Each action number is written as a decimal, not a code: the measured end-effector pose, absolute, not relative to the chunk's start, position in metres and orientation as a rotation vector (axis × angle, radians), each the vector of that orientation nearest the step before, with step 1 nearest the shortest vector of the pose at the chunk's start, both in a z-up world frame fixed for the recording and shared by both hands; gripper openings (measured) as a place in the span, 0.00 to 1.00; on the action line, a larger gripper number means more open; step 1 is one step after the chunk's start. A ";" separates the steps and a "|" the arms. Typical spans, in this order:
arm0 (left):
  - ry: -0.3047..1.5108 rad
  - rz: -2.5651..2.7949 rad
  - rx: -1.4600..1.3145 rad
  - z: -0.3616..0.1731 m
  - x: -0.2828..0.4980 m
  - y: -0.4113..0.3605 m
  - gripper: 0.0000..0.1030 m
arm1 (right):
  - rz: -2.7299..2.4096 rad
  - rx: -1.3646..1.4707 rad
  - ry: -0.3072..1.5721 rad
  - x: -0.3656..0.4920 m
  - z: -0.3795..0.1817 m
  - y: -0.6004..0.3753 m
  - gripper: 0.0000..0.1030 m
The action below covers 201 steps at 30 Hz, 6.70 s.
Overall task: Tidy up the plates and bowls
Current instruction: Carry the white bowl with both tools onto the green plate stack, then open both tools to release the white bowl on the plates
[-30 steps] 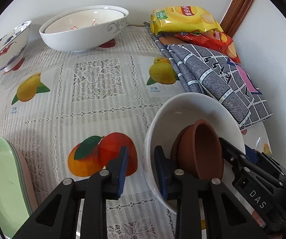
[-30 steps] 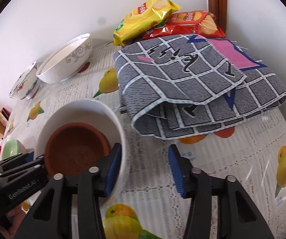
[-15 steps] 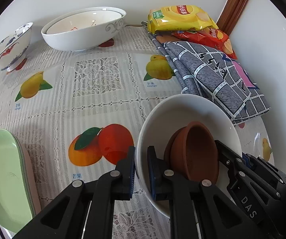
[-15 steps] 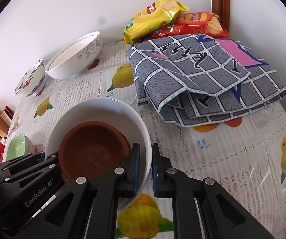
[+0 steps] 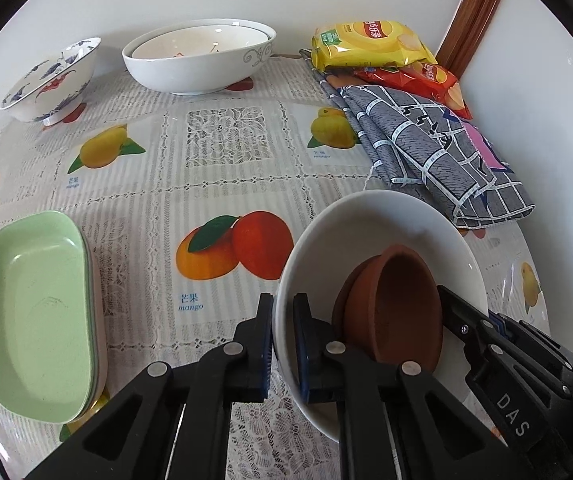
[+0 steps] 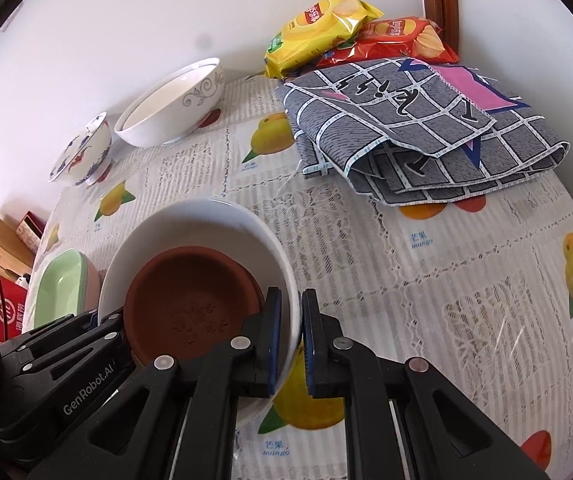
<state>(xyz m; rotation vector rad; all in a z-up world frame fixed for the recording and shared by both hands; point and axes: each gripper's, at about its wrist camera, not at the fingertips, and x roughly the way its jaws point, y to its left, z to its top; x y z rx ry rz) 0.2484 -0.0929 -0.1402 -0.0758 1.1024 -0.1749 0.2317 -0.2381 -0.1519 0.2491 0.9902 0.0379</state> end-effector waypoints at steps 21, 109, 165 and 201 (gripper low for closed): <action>0.987 -0.155 -0.092 -0.071 0.214 -0.065 0.09 | 0.070 0.224 0.876 0.196 -0.083 -0.210 0.09; 1.008 0.034 -0.267 -0.096 0.221 0.130 0.09 | 0.260 0.106 0.935 0.238 -0.108 -0.023 0.09; 1.091 0.009 -0.272 -0.144 0.235 0.138 0.13 | 0.294 0.003 1.012 0.256 -0.153 -0.012 0.20; 1.049 0.035 -0.208 -0.109 0.192 0.135 0.29 | 0.264 -0.010 0.946 0.210 -0.127 -0.032 0.39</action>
